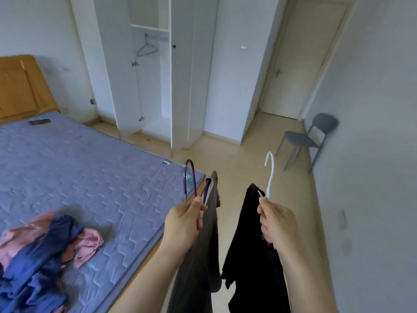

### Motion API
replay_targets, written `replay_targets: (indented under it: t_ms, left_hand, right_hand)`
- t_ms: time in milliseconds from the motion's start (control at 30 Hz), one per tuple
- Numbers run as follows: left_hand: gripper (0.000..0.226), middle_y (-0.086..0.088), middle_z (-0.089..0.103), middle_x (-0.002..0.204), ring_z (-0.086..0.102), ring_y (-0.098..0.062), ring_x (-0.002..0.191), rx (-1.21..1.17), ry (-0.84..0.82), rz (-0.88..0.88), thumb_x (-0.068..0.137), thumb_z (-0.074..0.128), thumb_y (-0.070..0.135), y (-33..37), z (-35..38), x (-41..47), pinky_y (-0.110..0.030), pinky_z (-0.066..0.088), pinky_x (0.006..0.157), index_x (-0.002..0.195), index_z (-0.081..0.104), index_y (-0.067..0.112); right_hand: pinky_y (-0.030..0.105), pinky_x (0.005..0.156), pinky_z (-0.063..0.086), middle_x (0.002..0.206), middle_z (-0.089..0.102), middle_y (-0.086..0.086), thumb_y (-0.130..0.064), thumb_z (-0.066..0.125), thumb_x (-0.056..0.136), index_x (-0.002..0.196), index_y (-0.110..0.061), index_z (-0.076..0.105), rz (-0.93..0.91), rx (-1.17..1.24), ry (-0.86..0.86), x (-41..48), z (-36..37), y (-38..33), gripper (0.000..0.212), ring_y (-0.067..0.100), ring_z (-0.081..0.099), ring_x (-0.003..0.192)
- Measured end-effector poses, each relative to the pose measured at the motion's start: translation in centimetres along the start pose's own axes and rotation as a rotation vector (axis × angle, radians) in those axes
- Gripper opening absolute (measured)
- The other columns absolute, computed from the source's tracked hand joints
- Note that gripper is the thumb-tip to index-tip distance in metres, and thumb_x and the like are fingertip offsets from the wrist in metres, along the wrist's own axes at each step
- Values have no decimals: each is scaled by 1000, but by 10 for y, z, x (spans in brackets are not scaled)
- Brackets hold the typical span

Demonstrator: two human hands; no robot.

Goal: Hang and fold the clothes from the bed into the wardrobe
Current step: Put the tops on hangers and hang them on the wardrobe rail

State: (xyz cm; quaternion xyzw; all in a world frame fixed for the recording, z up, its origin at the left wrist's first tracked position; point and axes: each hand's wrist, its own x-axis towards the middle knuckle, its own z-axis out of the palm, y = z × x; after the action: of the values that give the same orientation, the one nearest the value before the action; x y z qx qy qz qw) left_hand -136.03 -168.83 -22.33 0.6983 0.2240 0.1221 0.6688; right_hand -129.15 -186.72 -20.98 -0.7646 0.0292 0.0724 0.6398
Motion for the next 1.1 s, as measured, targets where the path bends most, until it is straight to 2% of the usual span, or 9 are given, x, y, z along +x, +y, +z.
replay_targets:
  t_ms: [100,233,400,667,867,1100]
  left_hand:
    - [40,4,44,41,36,-7,30,-18,-51,-14,102,43,31,-2,16,14,-18,29,35,83,65,3]
    - [45,4,47,44,41,-4,35,31,-104,4,99,47,36,-2,36,43,-26,34,50,81,66,-1]
    - [38,6,49,45,41,-1,34,49,-148,-3,99,46,41,5,63,89,-19,32,44,81,68,15]
    - [37,4,50,44,40,-6,33,69,-61,41,100,47,32,32,107,156,-14,32,37,81,67,8]
    - [35,0,52,48,40,-9,36,10,-75,-37,101,46,28,41,123,209,-18,33,36,87,66,4]
    - [30,1,57,50,45,-10,39,33,-144,16,100,46,23,57,134,295,-22,38,40,88,67,6]
  right_hand:
    - [19,37,19,43,28,-2,-26,51,96,64,-12,49,22,1,50,2,-19,4,35,11,22,36]
    - [18,35,19,40,28,-5,-28,51,96,58,-15,48,-10,2,104,18,-30,4,40,8,23,34]
    - [18,32,22,40,30,-6,-28,47,99,63,-11,48,-12,-3,97,64,-33,2,40,6,25,32]
    - [22,41,23,43,31,-4,-30,49,98,62,-13,49,-55,2,62,155,-41,-20,40,10,25,37]
    - [22,41,22,44,30,-5,-31,49,98,62,-13,47,-55,30,91,213,-38,-25,40,9,24,37]
    - [25,45,24,46,30,-4,-36,49,97,58,-17,45,-104,-26,160,286,-19,-45,44,10,25,41]
